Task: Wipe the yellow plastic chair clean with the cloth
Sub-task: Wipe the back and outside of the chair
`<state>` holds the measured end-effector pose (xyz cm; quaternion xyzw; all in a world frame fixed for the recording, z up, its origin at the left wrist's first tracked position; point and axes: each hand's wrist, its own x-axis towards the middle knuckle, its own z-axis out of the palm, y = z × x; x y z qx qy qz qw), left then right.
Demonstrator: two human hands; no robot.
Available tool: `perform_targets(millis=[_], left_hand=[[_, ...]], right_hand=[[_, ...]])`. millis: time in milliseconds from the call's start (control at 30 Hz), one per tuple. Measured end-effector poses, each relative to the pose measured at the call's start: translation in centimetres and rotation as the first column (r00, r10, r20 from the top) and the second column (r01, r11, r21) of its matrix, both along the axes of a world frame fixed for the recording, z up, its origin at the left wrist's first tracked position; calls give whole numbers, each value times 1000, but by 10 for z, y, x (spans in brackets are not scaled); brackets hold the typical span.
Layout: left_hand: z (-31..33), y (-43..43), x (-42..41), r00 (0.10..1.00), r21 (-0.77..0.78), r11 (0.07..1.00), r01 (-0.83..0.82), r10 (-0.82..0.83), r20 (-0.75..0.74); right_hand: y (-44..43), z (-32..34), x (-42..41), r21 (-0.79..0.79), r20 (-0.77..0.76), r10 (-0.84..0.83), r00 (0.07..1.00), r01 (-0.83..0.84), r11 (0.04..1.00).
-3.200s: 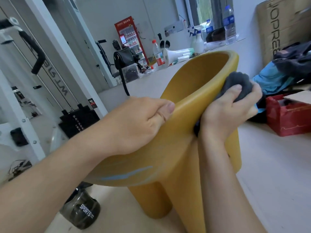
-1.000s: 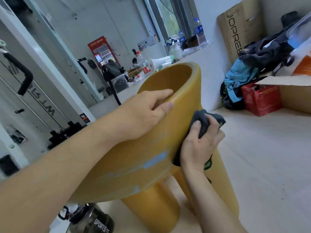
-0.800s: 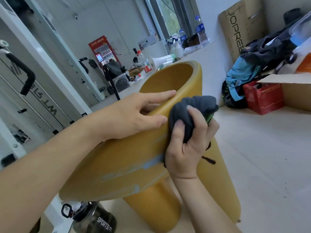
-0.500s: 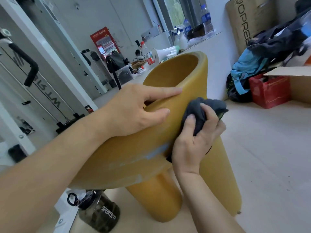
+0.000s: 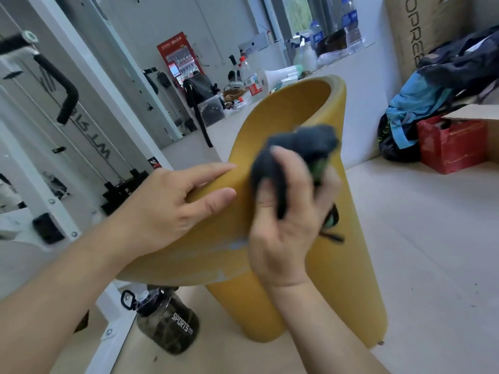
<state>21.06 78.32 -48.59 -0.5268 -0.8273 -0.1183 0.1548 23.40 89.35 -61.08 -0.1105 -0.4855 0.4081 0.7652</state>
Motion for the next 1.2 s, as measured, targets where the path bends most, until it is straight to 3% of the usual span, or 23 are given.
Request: perform_targets(millis=[67, 200, 300, 400, 467, 533, 600, 700, 767, 833, 900, 967, 1000, 1033, 1133, 1200], left_hand=[[-3, -5, 0, 1000, -2, 1000, -7, 7, -18], [-7, -9, 10, 996, -11, 996, -88, 88, -34], [-8, -6, 23, 990, -1, 992, -129, 129, -58], [-10, 8, 41, 984, 6, 991, -133, 133, -123], [-11, 24, 51, 977, 27, 989, -147, 150, -153], [-10, 42, 58, 971, 40, 985, -166, 170, -165], [-7, 63, 58, 974, 56, 986, -159, 166, -155], [-4, 96, 53, 982, 55, 987, -152, 157, -109], [-4, 109, 53, 985, 13, 989, -145, 145, -94], [0, 112, 52, 991, -72, 990, -118, 113, -74], [3, 109, 51, 992, -162, 982, -100, 85, -97], [6, 108, 47, 990, -156, 985, -77, 57, -128], [8, 110, 46, 989, -131, 989, -68, 49, -140], [8, 114, 45, 988, -106, 993, -57, 41, -146], [9, 141, 44, 1000, 6, 1000, 5, -5, -19], [8, 156, 47, 998, 39, 999, 22, -25, 66]], right_hand=[[1, 1, -3, 224, -24, -37, 999, 41, 974], [18, -14, -10, 148, -78, -18, 997, 30, 989], [39, -27, -11, -125, -34, 54, 998, -58, 990], [71, -33, -9, -495, 51, 255, 966, -198, 846], [71, -29, -2, -589, 11, 329, 944, -260, 765], [53, -13, 10, -572, -124, 345, 931, -351, 741], [31, 12, 27, -423, -210, 313, 926, -375, 825], [36, 27, 31, -182, -205, 179, 962, -217, 959], [61, 3, 18, -244, -144, 121, 982, -154, 958], [72, -30, 10, -484, -43, 231, 972, -222, 847], [68, -57, 3, -720, -55, 410, 911, -320, 615], [66, -48, 6, -826, -92, 462, 882, -326, 459], [66, -31, 9, -836, -86, 459, 884, -314, 449], [65, -9, 14, -813, -82, 425, 902, -307, 495], [59, 45, 35, -511, -118, 172, 978, -208, 834], [62, 44, 38, -366, -140, -9, 990, -43, 930]])
